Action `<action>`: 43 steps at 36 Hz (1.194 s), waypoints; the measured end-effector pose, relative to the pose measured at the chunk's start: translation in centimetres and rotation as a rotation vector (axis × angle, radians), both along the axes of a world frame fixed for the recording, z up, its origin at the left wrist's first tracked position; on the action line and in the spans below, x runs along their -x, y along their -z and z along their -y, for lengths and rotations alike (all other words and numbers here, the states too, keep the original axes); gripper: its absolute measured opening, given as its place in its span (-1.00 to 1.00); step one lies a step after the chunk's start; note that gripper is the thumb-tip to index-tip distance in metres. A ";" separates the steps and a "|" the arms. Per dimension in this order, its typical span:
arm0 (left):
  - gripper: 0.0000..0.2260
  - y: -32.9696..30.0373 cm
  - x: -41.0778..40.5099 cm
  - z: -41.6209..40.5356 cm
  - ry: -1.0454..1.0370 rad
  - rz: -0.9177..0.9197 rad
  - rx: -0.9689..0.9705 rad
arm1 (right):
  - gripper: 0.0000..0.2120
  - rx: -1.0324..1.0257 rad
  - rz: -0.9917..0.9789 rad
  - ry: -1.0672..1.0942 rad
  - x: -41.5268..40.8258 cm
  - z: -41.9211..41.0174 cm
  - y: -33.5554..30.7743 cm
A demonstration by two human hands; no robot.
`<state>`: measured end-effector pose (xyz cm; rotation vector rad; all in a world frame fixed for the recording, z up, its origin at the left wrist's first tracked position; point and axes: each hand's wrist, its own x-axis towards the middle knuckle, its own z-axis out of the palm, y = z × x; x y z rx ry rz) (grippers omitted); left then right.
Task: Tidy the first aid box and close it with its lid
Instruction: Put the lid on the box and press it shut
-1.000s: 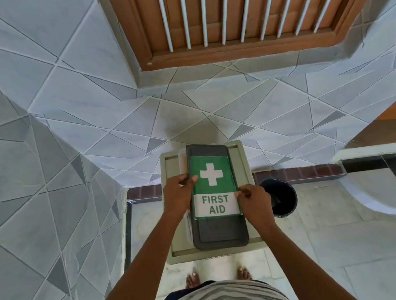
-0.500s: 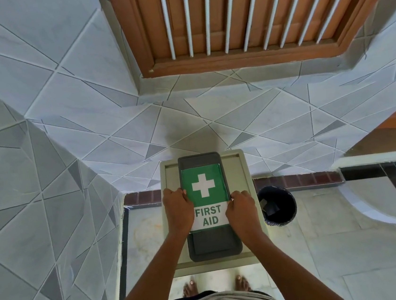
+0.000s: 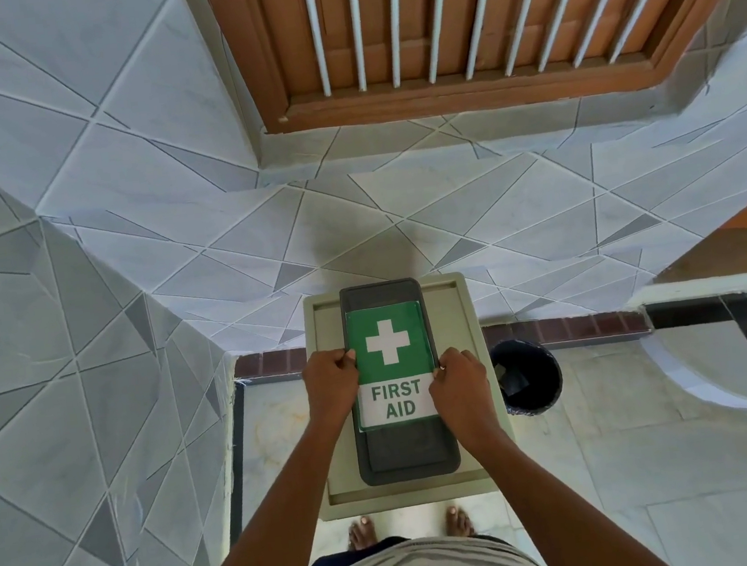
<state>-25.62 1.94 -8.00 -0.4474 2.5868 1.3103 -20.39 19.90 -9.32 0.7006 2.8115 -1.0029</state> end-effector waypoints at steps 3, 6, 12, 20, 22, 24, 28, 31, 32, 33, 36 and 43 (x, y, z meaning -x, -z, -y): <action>-0.73 -0.2 0.1 0.2 -0.017 0.015 -0.020 | -0.90 -0.010 0.000 0.008 0.0 -0.2 0.3; -0.83 -0.5 0.6 0.3 -0.036 0.042 -0.049 | -0.96 0.023 0.028 0.003 0.2 -0.6 0.4; -0.78 -1.1 4.4 0.5 -0.049 -0.055 -0.067 | -0.76 0.247 -0.115 0.073 4.0 -1.5 -0.6; -0.76 0.7 11.4 -0.1 0.023 -0.141 0.161 | -0.63 0.172 -0.110 0.038 13.3 -1.2 0.2; -0.74 1.5 12.5 -0.1 0.037 -0.146 0.193 | -0.59 0.147 -0.083 0.020 14.6 -1.2 0.4; -0.67 2.4 13.6 -0.4 0.061 -0.139 0.235 | -0.57 0.110 -0.076 0.004 15.6 -1.3 0.9; -0.54 3.7 14.4 -0.9 0.066 -0.141 0.249 | -0.50 0.054 -0.074 -0.050 16.3 -1.5 1.4; -0.51 4.4 14.5 -0.9 0.057 -0.162 0.247 | -0.44 0.120 -0.112 -0.027 16.2 -1.7 1.6; -0.50 4.5 14.5 -0.9 0.063 -0.170 0.252 | -0.43 0.132 -0.118 -0.024 16.2 -1.9 1.8; -0.50 4.5 14.5 -0.9 0.072 -0.181 0.263 | -0.42 0.137 -0.121 -0.025 16.2 -1.9 2.0; -0.48 4.5 14.5 -0.9 0.112 -0.221 0.336 | -0.40 0.148 -0.106 -0.042 16.3 -1.9 2.3; -0.44 4.3 15.0 -0.9 0.194 -0.201 0.480 | -0.38 0.142 -0.053 -0.028 16.5 -2.0 2.5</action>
